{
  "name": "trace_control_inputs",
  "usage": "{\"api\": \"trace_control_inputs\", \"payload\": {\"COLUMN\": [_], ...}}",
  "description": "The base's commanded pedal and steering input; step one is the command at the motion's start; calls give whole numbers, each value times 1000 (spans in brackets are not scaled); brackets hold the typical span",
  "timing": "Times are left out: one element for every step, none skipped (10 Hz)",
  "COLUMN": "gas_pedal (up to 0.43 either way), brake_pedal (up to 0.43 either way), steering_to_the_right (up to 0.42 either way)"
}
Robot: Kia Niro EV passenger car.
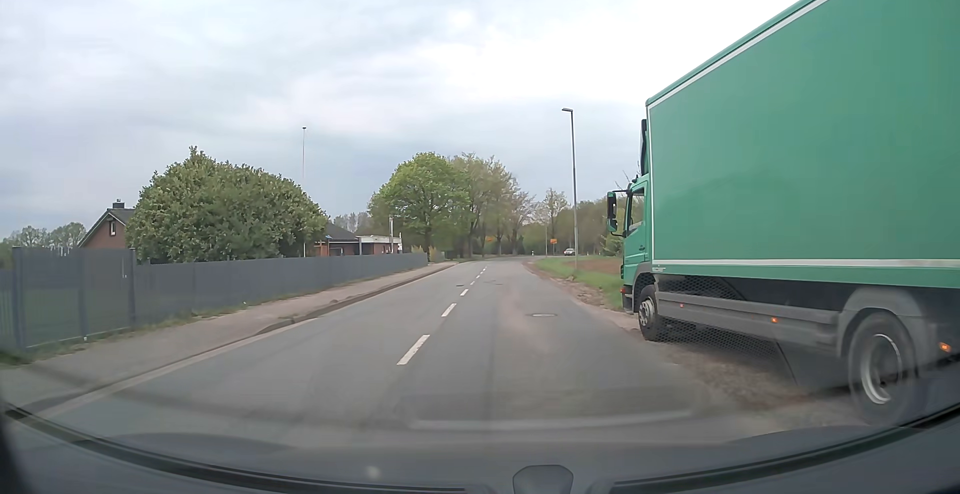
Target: Follow the waypoints while adhering to traffic rules and regulations
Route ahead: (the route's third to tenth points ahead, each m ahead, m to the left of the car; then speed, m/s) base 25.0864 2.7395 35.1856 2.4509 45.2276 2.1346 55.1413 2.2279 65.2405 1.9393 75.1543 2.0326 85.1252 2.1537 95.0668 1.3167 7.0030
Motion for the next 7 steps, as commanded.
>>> {"api": "trace_control_inputs", "payload": {"gas_pedal": [150,150,150,150,150,150,150], "brake_pedal": [0,0,0,0,0,0,0], "steering_to_the_right": [1,2,1,1,1,2,2]}}
